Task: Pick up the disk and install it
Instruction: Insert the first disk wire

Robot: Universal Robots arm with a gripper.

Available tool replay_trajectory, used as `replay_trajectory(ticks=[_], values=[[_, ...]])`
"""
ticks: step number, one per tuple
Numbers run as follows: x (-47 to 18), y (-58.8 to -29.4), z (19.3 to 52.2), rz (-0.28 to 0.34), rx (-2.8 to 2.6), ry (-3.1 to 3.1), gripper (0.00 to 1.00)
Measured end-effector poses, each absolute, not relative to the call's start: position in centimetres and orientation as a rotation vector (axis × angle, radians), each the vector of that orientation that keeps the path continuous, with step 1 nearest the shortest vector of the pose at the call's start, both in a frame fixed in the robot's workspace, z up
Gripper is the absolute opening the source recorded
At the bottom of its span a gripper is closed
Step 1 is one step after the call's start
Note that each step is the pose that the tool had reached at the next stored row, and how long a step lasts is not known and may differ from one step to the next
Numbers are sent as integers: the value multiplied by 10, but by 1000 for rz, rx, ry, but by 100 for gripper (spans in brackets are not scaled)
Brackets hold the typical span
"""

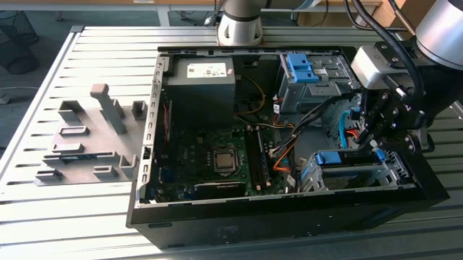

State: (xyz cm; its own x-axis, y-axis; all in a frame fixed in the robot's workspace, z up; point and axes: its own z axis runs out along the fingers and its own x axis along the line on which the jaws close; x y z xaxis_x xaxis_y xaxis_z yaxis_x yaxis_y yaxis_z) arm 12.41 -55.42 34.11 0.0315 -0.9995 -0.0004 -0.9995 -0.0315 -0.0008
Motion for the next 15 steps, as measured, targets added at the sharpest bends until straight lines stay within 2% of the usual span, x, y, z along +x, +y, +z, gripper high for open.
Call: replay_trajectory(ticks=[15], values=[[124,-555,335,-1,-2235,2206,16]])
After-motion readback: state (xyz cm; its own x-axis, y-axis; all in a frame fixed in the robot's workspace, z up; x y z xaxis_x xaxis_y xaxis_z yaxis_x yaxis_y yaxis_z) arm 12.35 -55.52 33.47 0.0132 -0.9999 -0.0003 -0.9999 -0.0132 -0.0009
